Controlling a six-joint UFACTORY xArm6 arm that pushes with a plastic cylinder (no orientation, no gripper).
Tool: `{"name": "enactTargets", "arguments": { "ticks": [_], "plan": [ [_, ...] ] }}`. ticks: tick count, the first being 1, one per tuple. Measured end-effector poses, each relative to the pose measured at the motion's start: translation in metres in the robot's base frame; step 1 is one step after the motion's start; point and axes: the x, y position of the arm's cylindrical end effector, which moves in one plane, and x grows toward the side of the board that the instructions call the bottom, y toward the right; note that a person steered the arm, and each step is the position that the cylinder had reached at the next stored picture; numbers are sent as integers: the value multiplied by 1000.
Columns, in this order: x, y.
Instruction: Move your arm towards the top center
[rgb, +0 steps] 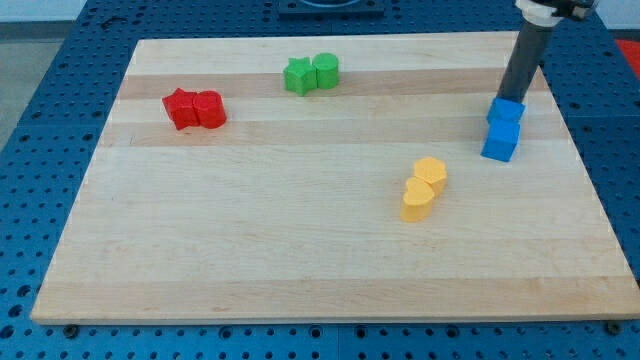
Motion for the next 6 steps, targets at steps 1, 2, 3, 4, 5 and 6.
{"name": "enactTargets", "arguments": {
  "ticks": [1, 2, 3, 4, 5, 6],
  "plan": [
    [3, -1],
    [3, -1],
    [-12, -2],
    [-47, -19],
    [-97, -70],
    [-134, -125]
  ]
}}
